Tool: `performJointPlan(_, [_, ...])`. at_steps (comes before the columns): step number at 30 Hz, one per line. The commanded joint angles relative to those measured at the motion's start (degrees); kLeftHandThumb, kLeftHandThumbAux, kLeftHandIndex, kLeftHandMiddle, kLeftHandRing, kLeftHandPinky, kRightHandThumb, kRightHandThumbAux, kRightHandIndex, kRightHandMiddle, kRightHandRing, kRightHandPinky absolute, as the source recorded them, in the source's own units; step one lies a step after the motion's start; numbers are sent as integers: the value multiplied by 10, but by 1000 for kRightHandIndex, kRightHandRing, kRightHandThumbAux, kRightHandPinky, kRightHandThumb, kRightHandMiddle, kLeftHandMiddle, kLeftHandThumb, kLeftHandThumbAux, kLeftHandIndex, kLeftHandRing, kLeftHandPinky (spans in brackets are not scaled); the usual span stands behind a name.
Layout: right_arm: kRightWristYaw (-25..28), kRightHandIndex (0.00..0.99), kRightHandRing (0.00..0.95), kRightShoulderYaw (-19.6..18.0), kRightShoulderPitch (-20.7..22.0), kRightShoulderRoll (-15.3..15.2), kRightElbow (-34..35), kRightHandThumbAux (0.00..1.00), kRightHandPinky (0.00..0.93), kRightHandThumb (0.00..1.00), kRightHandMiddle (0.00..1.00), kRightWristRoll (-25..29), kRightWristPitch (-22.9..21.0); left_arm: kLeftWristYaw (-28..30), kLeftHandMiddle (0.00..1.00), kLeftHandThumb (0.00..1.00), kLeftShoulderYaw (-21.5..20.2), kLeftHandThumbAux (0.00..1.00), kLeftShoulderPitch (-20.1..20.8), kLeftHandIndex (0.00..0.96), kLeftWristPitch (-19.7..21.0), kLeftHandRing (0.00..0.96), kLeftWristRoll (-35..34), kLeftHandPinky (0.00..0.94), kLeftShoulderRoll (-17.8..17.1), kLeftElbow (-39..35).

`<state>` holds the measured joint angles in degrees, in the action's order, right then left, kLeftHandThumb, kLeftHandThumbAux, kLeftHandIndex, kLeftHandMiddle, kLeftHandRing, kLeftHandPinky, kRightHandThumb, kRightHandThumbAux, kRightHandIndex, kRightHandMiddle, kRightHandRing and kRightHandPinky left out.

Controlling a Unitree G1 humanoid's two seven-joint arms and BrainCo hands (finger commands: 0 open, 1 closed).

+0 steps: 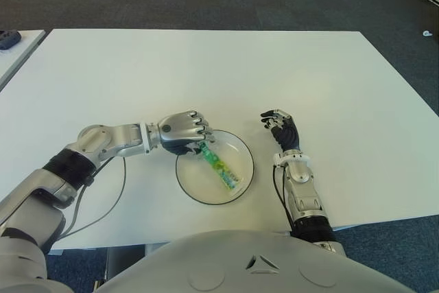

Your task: Put the toothpaste on the table into the plate.

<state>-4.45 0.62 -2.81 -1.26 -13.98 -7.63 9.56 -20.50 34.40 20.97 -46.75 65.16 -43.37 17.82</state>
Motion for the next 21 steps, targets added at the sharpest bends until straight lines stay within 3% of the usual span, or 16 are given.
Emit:
performJointPlan(1, [-2, 418, 401, 0, 0, 0, -4, 732, 419, 708, 413, 2, -8, 11, 20, 16, -8, 542, -11, 7, 15, 18, 4, 17, -9, -14])
performJointPlan(11, [-2, 419, 398, 0, 3, -1, -8, 732, 412, 708, 412, 3, -5, 1, 0, 77, -4, 450, -2, 0, 22, 0, 16, 0, -11, -21])
performJointPlan(21, [0, 419, 401, -1, 5, -1, -13, 732, 418, 708, 417, 7, 0, 1, 0, 120, -7, 421, 5, 0, 13, 0, 5, 0, -8, -12])
